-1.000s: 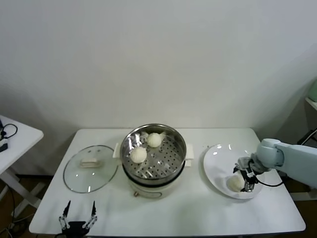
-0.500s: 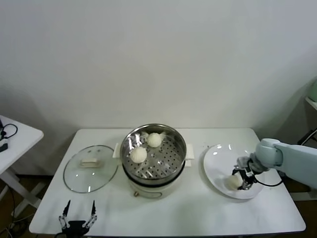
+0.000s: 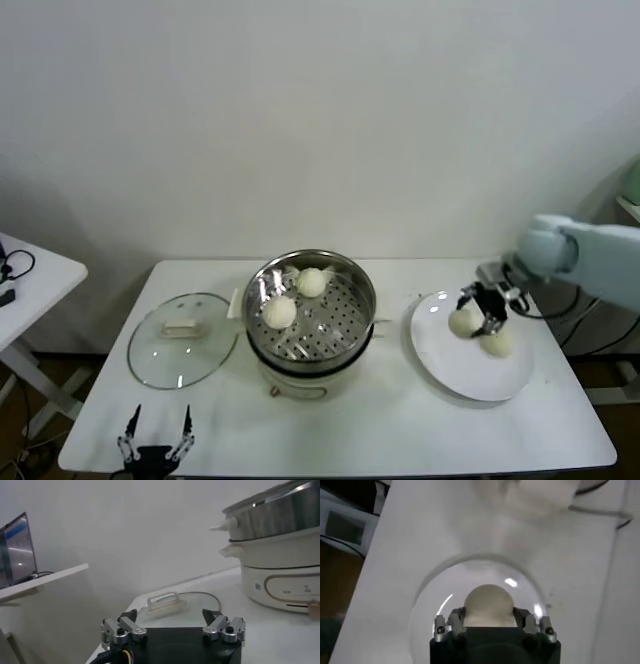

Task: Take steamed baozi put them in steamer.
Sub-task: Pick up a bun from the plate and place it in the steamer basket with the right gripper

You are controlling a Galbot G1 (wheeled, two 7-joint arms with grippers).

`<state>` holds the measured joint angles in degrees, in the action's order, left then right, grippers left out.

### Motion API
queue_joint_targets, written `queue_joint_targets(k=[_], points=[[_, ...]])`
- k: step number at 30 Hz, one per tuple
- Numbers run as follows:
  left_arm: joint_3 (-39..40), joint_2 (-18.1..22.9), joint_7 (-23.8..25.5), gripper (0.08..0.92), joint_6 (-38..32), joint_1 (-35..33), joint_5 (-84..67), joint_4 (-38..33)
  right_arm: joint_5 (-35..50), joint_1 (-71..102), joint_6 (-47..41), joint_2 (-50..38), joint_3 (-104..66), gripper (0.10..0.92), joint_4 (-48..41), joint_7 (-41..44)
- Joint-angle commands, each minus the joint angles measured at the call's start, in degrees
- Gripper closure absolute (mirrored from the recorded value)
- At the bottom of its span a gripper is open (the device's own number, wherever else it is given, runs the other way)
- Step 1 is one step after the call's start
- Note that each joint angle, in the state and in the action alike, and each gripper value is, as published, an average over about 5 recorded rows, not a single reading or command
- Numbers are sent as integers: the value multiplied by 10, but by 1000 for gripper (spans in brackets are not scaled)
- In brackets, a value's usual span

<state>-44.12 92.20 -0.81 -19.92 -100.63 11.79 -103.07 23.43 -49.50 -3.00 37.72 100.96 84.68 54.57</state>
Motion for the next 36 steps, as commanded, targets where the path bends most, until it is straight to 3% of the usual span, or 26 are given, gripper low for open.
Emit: queue_joint_targets(k=[1, 7, 16, 26, 36], points=[[3, 28, -2, 177, -1, 1, 6, 0, 49, -217, 104, 110, -1, 368, 39, 52], [7, 28, -4, 177, -4, -3, 12, -3, 14, -192, 148, 150, -76, 364, 118, 31], [6, 28, -4, 177, -4, -7, 12, -11, -111, -62, 160, 220, -126, 365, 179, -11], [5, 28, -5, 177, -4, -12, 10, -16, -219, 60, 170, 283, -133, 372, 107, -43], [4, 28, -5, 177, -5, -12, 10, -15, -253, 116, 188, 318, -132, 372, 51, -48]])
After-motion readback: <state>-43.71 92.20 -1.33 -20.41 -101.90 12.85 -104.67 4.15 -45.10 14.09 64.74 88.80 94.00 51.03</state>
